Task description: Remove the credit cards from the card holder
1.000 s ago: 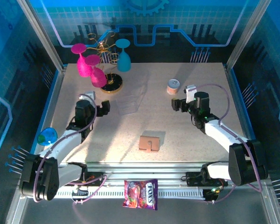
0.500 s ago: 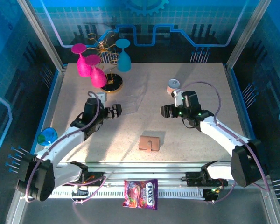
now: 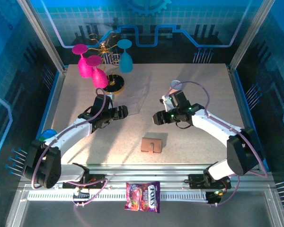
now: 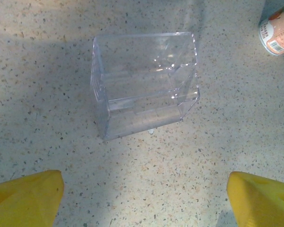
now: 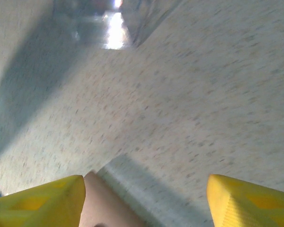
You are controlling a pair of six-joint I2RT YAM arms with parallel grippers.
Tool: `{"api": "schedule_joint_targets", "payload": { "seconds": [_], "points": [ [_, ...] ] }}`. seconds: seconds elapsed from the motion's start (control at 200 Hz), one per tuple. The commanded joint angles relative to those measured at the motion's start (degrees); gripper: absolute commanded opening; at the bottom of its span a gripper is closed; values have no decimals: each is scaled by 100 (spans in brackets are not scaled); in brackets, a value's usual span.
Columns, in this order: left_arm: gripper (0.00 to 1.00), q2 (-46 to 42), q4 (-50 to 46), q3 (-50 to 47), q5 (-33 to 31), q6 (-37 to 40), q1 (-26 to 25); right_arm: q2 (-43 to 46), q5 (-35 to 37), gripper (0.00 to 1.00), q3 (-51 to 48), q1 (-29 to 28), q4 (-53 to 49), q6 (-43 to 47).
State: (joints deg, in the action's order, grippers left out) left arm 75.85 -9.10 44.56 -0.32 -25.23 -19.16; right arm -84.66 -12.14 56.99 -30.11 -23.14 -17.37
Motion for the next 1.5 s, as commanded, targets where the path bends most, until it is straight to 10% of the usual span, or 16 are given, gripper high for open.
{"api": "schedule_joint_targets", "payload": {
  "seconds": [0.0, 0.59, 1.496],
  "points": [
    [90, 193, -218, 245, 116, -226, -41, -202, -89, 67, 297, -302, -1034, 200],
    [90, 475, -144, 468, 255, -320, -39, -644, -1003, 72, -170, -2513, -1368, -487],
    [90, 334, -171, 361, 182, -431, -44, -1246, -333, 85, -38, -1314, -801, -1363]
  ]
}}
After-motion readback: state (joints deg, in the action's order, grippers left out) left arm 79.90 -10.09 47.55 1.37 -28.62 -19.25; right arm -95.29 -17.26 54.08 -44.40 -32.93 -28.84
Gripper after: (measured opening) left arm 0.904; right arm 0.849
